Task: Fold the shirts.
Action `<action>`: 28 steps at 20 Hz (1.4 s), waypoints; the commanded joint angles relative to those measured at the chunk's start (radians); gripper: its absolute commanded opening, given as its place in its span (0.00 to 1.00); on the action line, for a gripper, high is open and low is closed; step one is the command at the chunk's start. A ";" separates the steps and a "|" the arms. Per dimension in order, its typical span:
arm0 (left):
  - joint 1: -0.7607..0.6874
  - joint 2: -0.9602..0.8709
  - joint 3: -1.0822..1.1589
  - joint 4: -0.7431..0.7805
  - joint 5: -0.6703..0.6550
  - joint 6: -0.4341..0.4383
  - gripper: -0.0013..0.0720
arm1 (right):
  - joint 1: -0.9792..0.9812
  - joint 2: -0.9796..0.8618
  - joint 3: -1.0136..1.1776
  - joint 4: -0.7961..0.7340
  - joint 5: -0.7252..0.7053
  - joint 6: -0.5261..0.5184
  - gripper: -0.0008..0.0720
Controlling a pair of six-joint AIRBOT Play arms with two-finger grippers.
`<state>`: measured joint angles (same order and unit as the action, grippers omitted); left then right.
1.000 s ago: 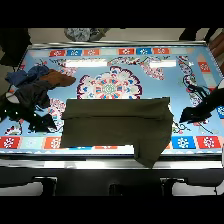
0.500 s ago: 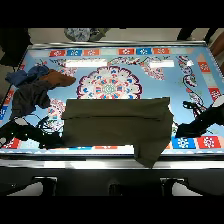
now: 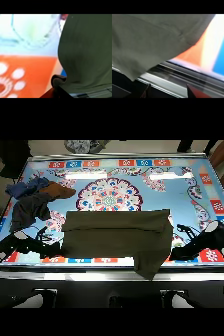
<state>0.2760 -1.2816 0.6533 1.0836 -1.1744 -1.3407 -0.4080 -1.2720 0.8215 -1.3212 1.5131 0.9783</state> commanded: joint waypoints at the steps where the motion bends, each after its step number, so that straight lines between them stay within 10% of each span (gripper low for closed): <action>1: 0.001 0.013 -0.003 0.004 0.019 0.007 0.06 | 0.000 0.006 -0.106 0.120 -0.120 -0.014 0.79; 7: 0.001 0.014 -0.003 0.004 0.014 0.007 0.06 | 0.000 0.006 -0.256 0.244 -0.303 -0.012 0.72; 10: 0.001 0.013 -0.003 0.004 0.016 0.015 0.06 | 0.000 0.006 -0.257 0.243 -0.338 -0.015 0.07; 19: 0.000 0.086 0.274 0.004 -0.018 -0.014 0.05 | 0.003 0.080 0.102 0.314 -0.215 -0.032 0.07; 28: -0.042 -0.456 0.879 -0.004 -0.081 -0.082 0.06 | 0.165 -0.467 0.695 0.320 -0.361 0.123 0.07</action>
<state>0.2493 -1.5753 1.3556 1.0813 -1.2148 -1.3922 -0.2737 -1.5780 1.3525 -1.0107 1.1774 1.0302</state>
